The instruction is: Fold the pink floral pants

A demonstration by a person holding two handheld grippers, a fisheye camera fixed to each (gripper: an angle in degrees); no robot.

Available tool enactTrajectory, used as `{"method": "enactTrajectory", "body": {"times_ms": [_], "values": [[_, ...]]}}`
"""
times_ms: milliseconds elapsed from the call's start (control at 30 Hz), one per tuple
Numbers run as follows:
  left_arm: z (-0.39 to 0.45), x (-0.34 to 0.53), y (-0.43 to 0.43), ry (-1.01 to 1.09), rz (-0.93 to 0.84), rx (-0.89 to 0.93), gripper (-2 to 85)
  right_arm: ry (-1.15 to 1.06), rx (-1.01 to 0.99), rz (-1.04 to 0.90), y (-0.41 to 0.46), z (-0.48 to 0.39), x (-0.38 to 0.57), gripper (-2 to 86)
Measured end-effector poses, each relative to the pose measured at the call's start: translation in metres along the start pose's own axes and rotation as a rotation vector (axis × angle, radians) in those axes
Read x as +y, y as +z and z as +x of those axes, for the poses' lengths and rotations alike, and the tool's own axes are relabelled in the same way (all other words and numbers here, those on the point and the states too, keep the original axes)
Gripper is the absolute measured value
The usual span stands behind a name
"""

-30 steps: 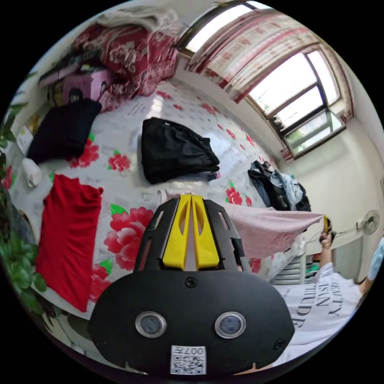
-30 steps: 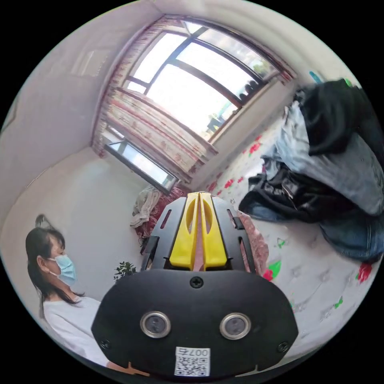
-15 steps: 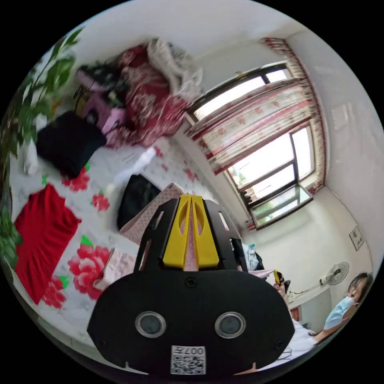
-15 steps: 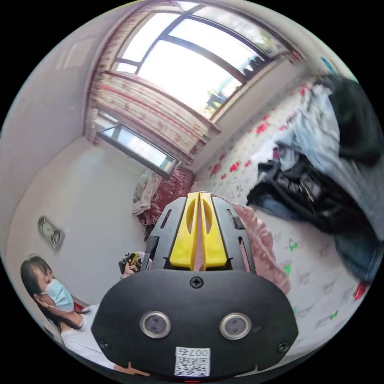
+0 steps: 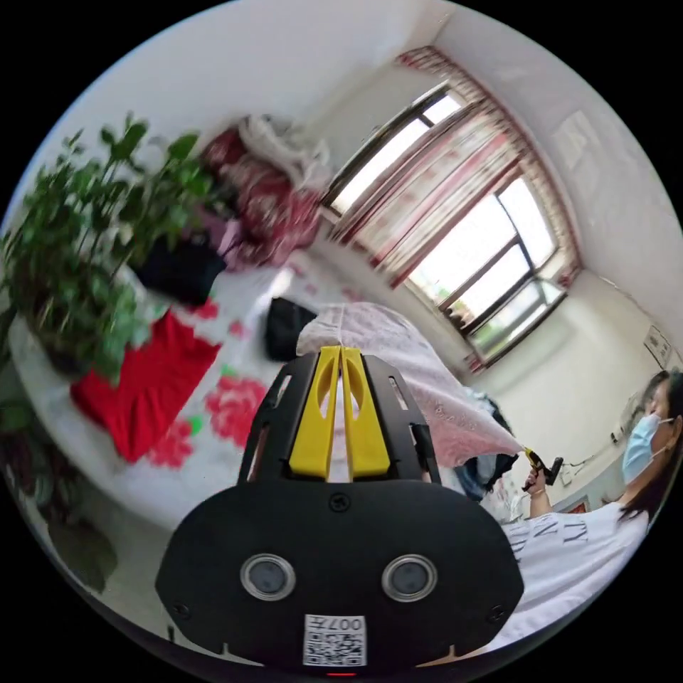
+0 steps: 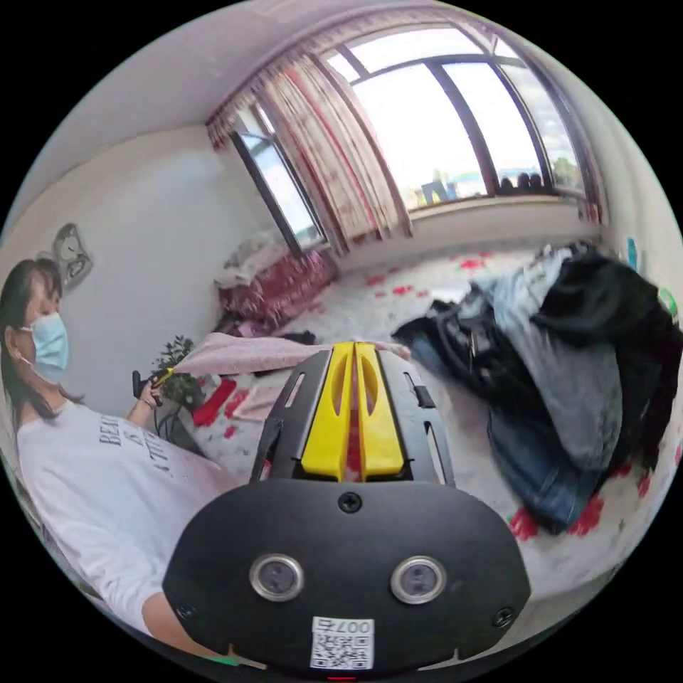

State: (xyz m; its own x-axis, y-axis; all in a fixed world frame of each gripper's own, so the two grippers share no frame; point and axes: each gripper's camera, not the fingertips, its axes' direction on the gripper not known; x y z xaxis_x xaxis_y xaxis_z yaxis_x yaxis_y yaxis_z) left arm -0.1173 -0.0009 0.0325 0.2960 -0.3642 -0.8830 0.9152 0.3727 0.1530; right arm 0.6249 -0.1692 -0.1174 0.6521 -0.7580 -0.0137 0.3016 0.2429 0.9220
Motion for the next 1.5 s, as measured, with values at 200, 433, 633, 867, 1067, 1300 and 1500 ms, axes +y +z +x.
{"method": "enactTrajectory", "body": {"times_ms": [200, 433, 633, 867, 1067, 1300, 1500], "values": [[-0.079, 0.136, 0.101, -0.212, -0.444, -0.321, -1.0, 0.294, 0.111, -0.413, 0.111, 0.058, 0.139, -0.3], [-0.062, 0.144, 0.110, -0.149, -0.457, -0.372, -0.9, 0.352, 0.044, -0.374, 0.086, 0.058, 0.147, -0.3], [-0.058, 0.174, 0.126, -0.123, -0.548, -0.493, -0.5, 0.273, 0.210, -0.556, 0.085, 0.037, 0.154, 0.1], [-0.051, 0.186, 0.135, -0.148, -0.501, -0.613, 6.2, 0.414, 0.367, -0.456, 0.085, 0.055, 0.137, 3.5], [-0.004, 0.110, 0.221, 0.045, -0.462, -0.504, 9.2, 0.270, 0.308, -0.413, 0.148, 0.054, 0.036, 6.8], [0.011, 0.063, 0.397, 0.079, -0.603, -0.449, 12.6, 0.128, 0.267, -0.567, 0.288, 0.054, -0.069, 9.0], [0.020, 0.062, 0.498, 0.222, -0.758, -0.643, 15.0, 0.080, 0.250, -0.846, 0.382, 0.070, -0.088, 7.7]]}}
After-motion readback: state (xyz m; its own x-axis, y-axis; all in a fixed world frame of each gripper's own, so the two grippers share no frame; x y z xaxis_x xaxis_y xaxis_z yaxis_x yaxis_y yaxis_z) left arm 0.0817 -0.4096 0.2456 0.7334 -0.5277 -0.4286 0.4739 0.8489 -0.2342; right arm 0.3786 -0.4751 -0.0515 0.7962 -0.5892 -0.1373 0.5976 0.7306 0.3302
